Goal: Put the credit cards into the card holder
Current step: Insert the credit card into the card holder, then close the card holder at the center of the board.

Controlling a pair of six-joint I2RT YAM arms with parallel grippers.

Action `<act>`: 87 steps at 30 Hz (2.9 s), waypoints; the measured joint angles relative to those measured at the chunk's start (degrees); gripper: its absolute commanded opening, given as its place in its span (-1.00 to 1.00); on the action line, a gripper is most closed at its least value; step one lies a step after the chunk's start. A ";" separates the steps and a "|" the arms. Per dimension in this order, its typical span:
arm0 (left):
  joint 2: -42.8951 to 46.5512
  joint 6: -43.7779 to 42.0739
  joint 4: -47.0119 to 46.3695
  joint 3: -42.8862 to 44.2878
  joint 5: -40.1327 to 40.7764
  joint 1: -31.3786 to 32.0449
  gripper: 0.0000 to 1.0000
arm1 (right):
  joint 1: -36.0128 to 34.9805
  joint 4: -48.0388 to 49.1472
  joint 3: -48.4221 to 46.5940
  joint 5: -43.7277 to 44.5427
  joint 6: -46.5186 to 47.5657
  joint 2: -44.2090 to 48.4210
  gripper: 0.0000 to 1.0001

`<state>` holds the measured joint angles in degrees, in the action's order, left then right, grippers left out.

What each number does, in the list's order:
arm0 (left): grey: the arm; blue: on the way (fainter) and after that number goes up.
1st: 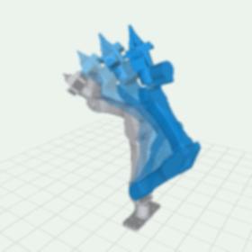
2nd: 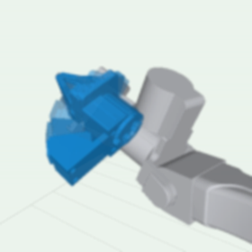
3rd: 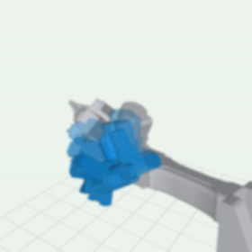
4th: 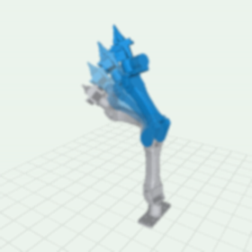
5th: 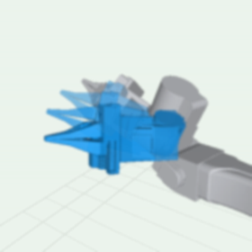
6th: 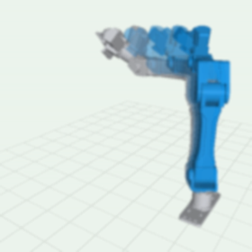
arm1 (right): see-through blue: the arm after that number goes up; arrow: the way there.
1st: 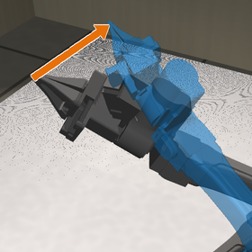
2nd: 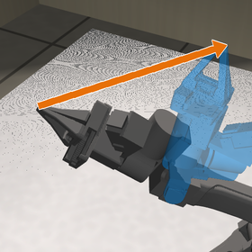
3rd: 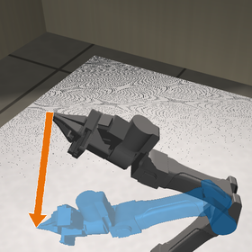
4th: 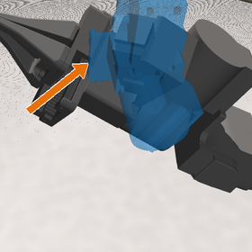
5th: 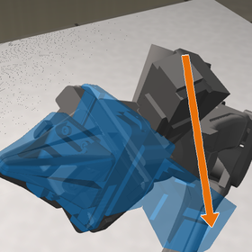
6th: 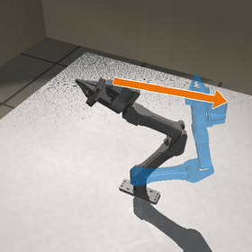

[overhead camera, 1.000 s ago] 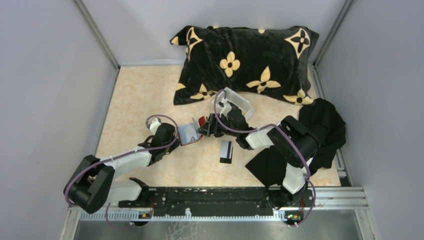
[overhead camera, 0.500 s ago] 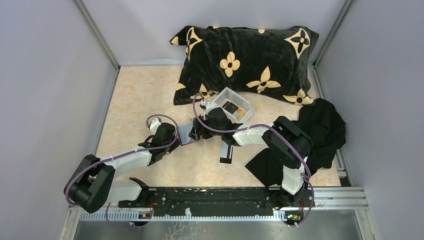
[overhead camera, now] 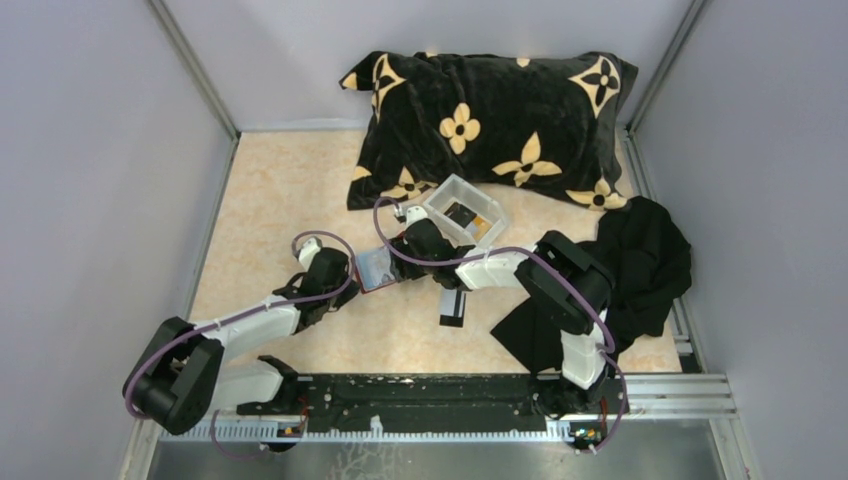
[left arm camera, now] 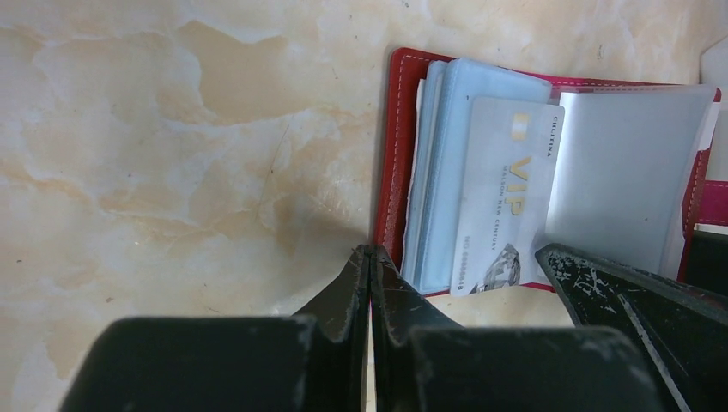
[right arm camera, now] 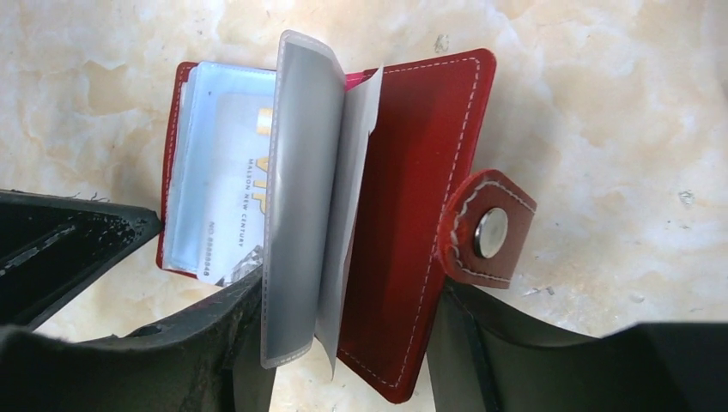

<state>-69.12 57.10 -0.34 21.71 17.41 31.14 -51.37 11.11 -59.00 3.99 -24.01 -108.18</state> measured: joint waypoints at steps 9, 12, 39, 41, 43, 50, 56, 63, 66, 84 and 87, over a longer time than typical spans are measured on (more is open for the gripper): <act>0.35 0.00 0.63 -0.02 -0.09 0.00 -0.89 | 0.13 2.93 0.59 0.98 -0.52 0.13 -0.66; 0.52 0.00 0.92 0.00 -0.07 0.00 -0.87 | 0.39 4.50 1.70 0.48 -1.49 0.46 -0.97; -3.61 0.13 -11.28 -1.55 -0.33 0.00 -0.25 | 6.23 2.14 6.34 -6.25 -10.71 3.61 -1.00; -4.74 0.15 -13.35 -1.60 -0.70 0.00 -0.25 | 7.08 2.19 7.28 -7.43 -12.15 3.89 -1.00; -5.49 0.20 -14.95 -1.75 -1.16 0.00 -0.25 | 7.89 2.69 8.02 -9.03 -13.68 3.91 -1.00; -7.32 0.28 -20.28 -2.80 -3.32 0.00 -0.22 | 10.60 4.46 10.14 -14.78 -19.47 3.91 -1.00; -6.75 0.52 -22.93 -4.79 -5.33 -0.07 -0.20 | 11.43 5.35 10.64 -16.98 -22.99 3.89 -1.00; -2.40 2.89 -24.17 -9.11 -7.28 1.44 -0.17 | 11.80 6.56 11.43 -18.71 -25.92 3.65 -1.00; 1.36 4.00 -22.34 -10.99 -7.69 3.58 -0.15 | 11.80 6.97 11.43 -18.93 -26.71 3.63 -1.00; -6.86 6.93 -25.59 -6.73 -2.89 9.09 -0.04 | 13.55 8.87 11.74 -18.49 -27.50 3.50 -1.00; -5.51 6.27 -23.85 -6.21 -0.92 10.19 -0.03 | 13.55 8.83 11.74 -18.69 -27.19 3.48 -1.00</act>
<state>-74.63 63.37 -24.18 15.51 16.49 41.32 -37.82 19.94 -47.27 -14.70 -51.20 -104.71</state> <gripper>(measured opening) 0.477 0.022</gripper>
